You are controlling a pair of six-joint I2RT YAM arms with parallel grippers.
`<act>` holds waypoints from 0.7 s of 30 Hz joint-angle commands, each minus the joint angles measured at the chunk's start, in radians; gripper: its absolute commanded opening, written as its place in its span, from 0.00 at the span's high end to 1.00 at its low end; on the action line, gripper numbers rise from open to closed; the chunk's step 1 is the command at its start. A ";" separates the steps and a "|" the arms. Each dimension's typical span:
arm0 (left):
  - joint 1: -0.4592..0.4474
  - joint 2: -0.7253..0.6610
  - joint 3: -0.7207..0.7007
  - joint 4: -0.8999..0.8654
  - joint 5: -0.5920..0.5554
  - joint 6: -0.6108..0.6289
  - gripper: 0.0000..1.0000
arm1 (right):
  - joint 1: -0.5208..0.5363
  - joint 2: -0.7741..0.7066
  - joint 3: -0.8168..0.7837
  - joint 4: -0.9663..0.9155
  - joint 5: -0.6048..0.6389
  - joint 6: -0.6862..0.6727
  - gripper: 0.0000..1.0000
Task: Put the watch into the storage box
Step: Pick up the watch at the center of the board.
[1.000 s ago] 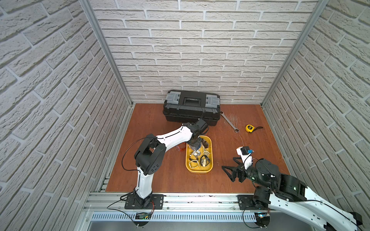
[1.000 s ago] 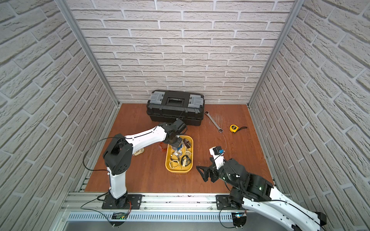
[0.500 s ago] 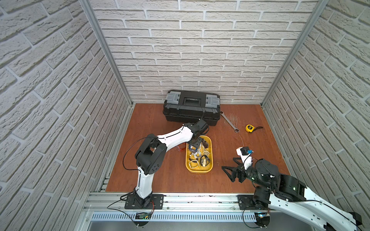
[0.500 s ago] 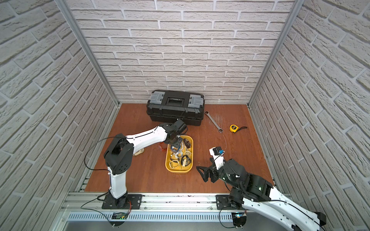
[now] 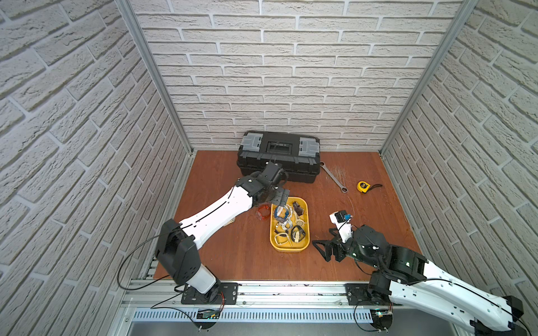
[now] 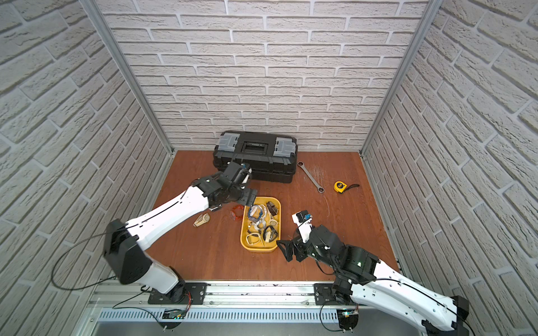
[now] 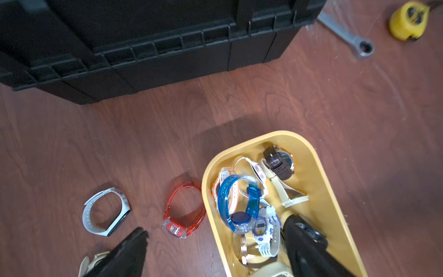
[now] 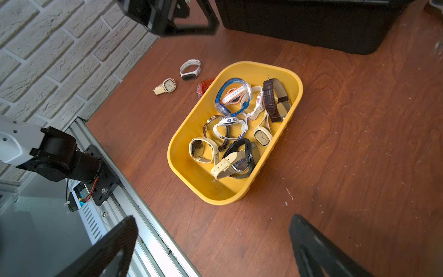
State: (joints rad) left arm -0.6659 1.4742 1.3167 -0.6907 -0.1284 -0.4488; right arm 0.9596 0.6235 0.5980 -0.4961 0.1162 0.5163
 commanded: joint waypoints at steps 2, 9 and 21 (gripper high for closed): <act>0.153 -0.136 -0.149 0.063 0.174 -0.092 0.02 | 0.004 0.119 0.040 0.160 -0.070 -0.005 0.00; 0.325 -0.133 -0.276 0.043 0.275 -0.036 0.07 | 0.005 0.371 0.188 0.148 -0.119 -0.041 0.00; 0.310 0.204 -0.138 0.073 0.254 0.005 0.18 | 0.005 0.304 0.126 0.187 -0.141 -0.019 0.00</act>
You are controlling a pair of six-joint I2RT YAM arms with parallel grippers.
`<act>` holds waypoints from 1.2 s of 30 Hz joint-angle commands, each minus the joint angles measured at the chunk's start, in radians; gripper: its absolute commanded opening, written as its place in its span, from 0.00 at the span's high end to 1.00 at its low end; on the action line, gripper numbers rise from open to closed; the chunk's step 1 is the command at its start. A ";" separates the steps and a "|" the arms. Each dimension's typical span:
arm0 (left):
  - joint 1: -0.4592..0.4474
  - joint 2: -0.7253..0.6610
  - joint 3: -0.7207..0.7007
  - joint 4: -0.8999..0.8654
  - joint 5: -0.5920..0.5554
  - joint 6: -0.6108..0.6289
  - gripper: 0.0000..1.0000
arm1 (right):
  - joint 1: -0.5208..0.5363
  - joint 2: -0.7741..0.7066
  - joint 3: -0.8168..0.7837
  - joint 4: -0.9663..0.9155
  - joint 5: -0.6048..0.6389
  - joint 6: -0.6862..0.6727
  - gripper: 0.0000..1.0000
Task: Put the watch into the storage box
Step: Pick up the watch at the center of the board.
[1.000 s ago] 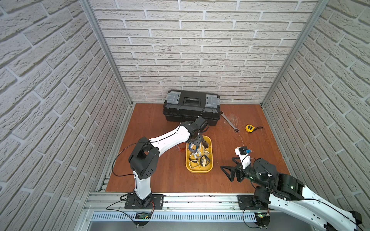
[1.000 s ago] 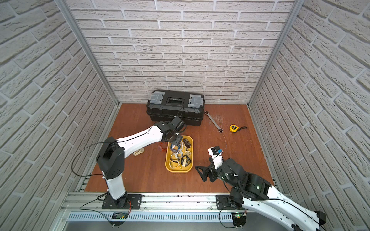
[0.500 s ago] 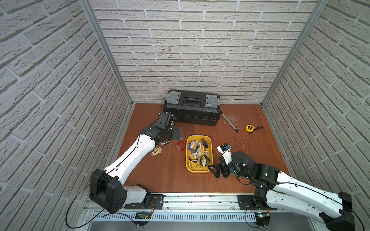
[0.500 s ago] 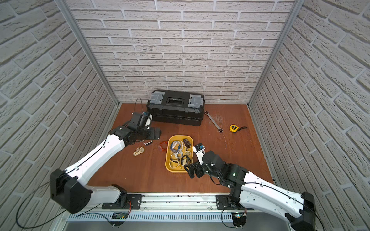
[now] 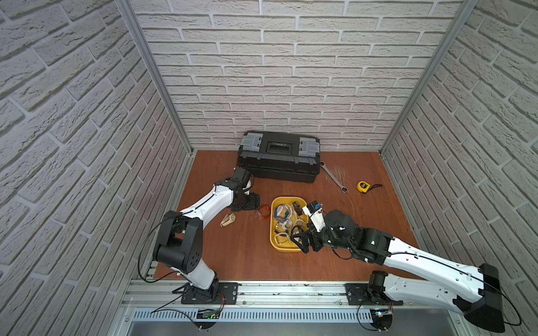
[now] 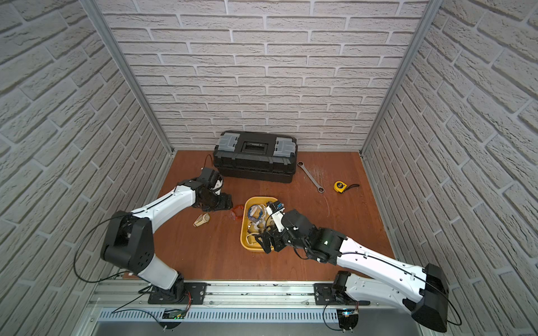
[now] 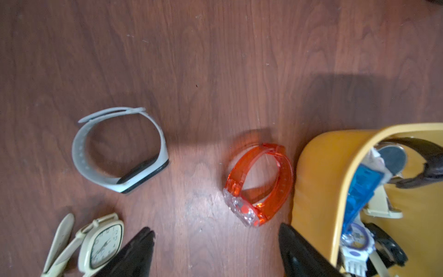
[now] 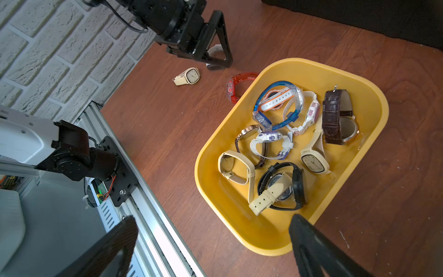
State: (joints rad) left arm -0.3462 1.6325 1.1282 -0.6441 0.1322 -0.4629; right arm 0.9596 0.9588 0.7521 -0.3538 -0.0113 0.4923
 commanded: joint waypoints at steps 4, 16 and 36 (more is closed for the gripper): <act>-0.035 0.148 0.108 0.020 -0.031 0.025 0.27 | 0.005 -0.052 -0.036 0.028 -0.011 0.008 0.00; -0.081 0.260 0.149 0.007 -0.074 0.046 0.53 | 0.005 -0.105 -0.064 -0.003 0.013 0.007 0.00; -0.129 0.168 0.153 -0.056 -0.069 0.100 0.97 | 0.004 -0.166 -0.092 -0.033 0.059 0.009 0.00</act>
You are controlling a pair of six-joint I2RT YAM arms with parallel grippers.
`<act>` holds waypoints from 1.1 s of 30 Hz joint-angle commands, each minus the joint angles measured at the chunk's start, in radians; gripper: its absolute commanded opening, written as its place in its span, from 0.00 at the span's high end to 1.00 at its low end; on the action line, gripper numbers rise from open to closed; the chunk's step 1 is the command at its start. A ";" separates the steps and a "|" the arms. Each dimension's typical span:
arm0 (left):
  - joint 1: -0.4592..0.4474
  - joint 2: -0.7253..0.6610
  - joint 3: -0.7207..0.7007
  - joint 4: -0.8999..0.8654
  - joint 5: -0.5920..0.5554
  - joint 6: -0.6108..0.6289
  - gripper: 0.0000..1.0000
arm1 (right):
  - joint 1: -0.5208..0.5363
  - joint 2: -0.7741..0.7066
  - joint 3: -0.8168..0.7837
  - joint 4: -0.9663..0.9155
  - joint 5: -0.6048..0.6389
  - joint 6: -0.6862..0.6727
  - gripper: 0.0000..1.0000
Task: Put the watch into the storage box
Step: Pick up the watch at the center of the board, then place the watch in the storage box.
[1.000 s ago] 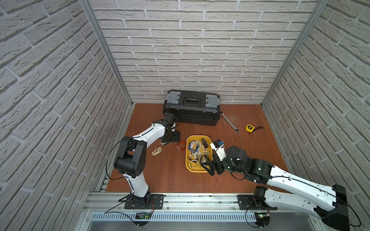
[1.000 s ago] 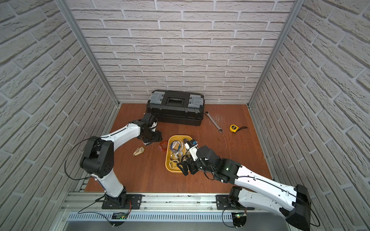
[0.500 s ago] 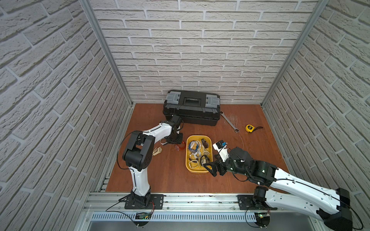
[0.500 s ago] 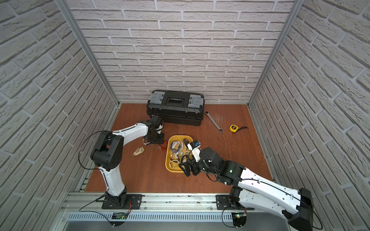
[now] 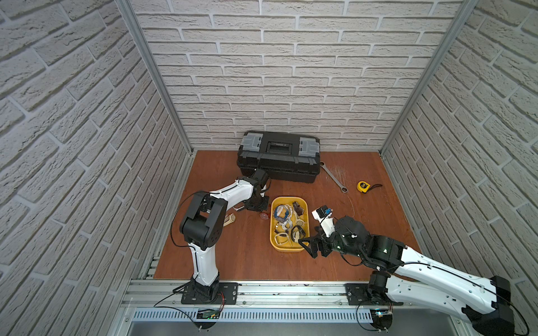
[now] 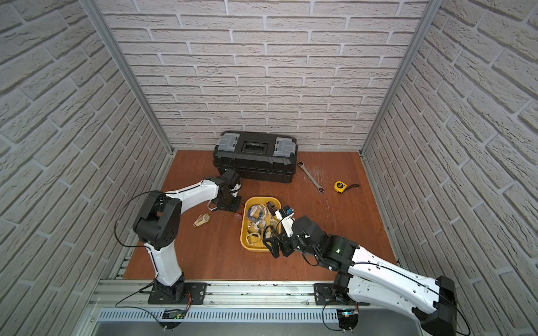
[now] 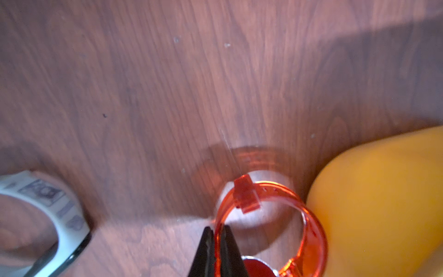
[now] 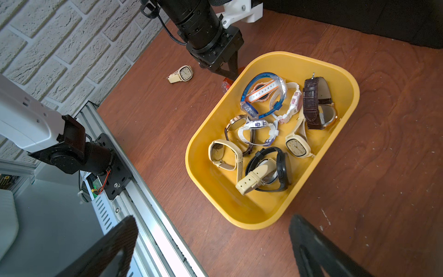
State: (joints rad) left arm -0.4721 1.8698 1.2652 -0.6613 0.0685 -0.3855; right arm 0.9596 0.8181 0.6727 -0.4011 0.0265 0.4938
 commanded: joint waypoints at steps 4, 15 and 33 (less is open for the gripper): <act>-0.003 -0.140 0.051 -0.126 -0.044 0.054 0.98 | 0.004 -0.047 -0.019 0.010 0.034 0.012 0.00; -0.150 -0.196 0.243 -0.306 -0.080 0.145 0.99 | 0.005 -0.123 -0.032 -0.040 0.081 0.013 0.00; -0.350 0.194 0.480 -0.281 -0.031 0.134 0.99 | 0.005 -0.307 -0.070 -0.139 0.128 0.050 0.00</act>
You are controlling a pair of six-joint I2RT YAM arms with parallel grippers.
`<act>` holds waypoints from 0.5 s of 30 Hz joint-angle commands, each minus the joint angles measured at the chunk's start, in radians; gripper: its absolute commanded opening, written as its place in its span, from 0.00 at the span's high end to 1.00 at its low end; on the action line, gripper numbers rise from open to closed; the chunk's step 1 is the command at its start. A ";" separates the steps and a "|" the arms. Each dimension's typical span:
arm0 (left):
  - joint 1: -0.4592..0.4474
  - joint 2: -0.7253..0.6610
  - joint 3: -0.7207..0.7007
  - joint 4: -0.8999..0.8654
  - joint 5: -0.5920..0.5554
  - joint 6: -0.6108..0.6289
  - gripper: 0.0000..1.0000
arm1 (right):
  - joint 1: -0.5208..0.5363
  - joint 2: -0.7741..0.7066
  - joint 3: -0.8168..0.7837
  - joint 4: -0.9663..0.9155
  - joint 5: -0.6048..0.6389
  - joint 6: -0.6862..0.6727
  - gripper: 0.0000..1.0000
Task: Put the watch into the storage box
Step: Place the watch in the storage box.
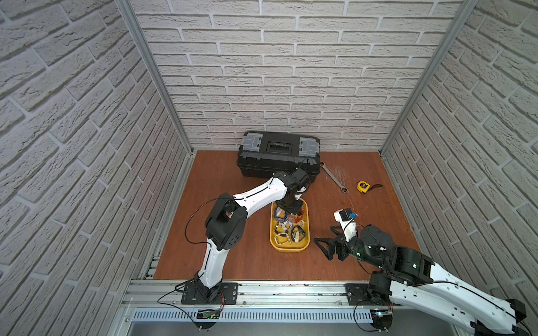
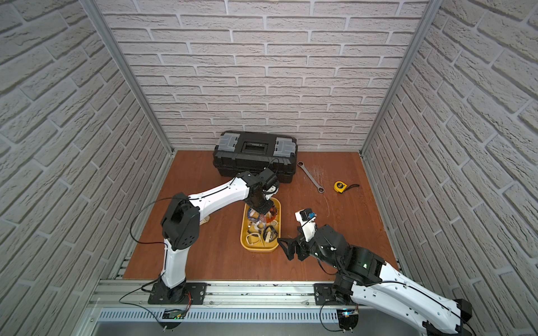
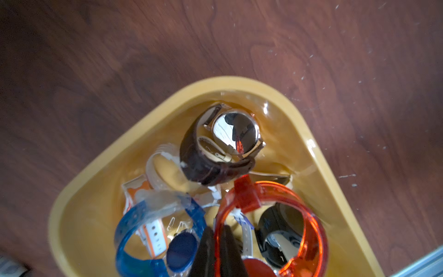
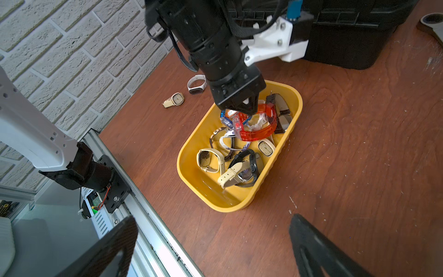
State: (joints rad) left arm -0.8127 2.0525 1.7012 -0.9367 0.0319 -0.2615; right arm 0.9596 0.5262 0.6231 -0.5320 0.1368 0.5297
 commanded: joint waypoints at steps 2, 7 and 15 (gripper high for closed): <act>-0.012 0.035 0.049 -0.002 -0.006 0.011 0.99 | 0.005 -0.027 -0.026 -0.012 0.020 0.017 0.00; -0.018 0.077 0.044 0.003 -0.015 0.022 1.00 | 0.004 -0.058 -0.029 -0.040 0.030 0.020 0.00; -0.043 0.031 -0.010 0.033 -0.037 -0.004 0.81 | 0.005 -0.115 -0.051 -0.052 0.048 0.034 0.00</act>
State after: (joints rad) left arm -0.8459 2.1162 1.7142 -0.9207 0.0120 -0.2565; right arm 0.9596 0.4252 0.5892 -0.5907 0.1638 0.5476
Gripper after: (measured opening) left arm 0.170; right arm 0.996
